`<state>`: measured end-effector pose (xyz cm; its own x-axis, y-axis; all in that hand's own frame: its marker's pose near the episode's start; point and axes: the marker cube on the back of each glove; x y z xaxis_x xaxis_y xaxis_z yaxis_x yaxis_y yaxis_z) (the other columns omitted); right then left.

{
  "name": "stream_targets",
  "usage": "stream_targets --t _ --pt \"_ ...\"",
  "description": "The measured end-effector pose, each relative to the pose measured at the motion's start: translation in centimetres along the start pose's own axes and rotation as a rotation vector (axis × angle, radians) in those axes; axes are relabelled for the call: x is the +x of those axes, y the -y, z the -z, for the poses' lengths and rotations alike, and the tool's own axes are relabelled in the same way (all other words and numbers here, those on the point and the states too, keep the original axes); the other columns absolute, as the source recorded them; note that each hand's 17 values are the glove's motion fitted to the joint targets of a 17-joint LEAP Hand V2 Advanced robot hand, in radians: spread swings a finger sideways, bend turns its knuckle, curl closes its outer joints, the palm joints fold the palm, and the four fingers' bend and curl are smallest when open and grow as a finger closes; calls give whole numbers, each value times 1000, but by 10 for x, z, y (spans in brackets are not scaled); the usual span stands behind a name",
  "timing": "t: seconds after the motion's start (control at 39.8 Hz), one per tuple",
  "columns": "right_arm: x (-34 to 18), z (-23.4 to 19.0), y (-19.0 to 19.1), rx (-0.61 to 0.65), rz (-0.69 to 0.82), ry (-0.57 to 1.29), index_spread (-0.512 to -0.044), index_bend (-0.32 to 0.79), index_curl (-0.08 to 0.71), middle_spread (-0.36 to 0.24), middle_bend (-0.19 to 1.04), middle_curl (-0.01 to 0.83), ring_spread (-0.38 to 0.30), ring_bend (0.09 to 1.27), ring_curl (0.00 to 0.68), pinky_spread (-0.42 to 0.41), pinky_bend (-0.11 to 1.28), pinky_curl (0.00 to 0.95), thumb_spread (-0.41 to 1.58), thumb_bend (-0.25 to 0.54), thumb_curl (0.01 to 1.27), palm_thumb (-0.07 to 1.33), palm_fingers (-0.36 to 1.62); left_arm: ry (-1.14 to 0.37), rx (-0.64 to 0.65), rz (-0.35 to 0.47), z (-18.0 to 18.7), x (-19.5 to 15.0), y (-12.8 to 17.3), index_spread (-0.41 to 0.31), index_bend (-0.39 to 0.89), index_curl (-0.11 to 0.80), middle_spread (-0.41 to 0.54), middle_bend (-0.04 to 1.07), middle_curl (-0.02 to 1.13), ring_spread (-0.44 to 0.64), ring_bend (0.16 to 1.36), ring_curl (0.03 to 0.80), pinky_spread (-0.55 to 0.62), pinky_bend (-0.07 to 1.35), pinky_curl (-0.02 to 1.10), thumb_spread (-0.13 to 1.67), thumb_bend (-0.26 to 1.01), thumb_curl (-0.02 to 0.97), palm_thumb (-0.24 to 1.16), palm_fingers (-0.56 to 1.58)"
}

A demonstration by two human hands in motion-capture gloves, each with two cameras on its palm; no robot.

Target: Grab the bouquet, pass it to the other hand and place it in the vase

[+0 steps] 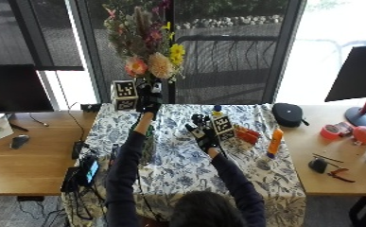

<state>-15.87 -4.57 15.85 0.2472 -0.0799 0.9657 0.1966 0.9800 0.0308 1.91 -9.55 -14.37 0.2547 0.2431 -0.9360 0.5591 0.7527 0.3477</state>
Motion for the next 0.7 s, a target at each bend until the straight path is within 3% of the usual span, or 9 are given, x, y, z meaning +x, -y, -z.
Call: stream_targets --t 0.15,0.3,0.6,0.7 --pt "15 11 10 -6 2 -43 -260 142 360 -34 154 433 -20 342 381 232 510 395 1107 -26 270 661 403 38 85 23 22 -10 20 -233 179 616 -272 479 635 -300 657 478 -228 251 485 1297 0 403 904 1114" --pt "21 13 9 6 -23 -64 -260 140 347 -15 153 403 7 348 371 242 515 386 1110 -24 274 646 388 33 132 80 37 -43 36 -235 172 632 -273 466 647 -300 651 483 -229 248 498 1300 -8 403 903 1107" --pt "35 11 10 21 -60 -45 -254 184 346 1 176 368 24 343 359 246 495 368 1120 -15 285 648 416 12 82 181 38 -142 46 -237 155 647 -283 451 663 -304 641 489 -245 267 516 1285 -13 402 874 1119" --pt "42 12 11 22 -64 -47 -251 183 353 0 175 363 27 331 351 245 466 357 1128 -13 290 657 440 -2 -21 220 33 -182 39 -237 155 651 -285 449 669 -305 642 491 -248 267 520 1282 -15 401 865 1118"
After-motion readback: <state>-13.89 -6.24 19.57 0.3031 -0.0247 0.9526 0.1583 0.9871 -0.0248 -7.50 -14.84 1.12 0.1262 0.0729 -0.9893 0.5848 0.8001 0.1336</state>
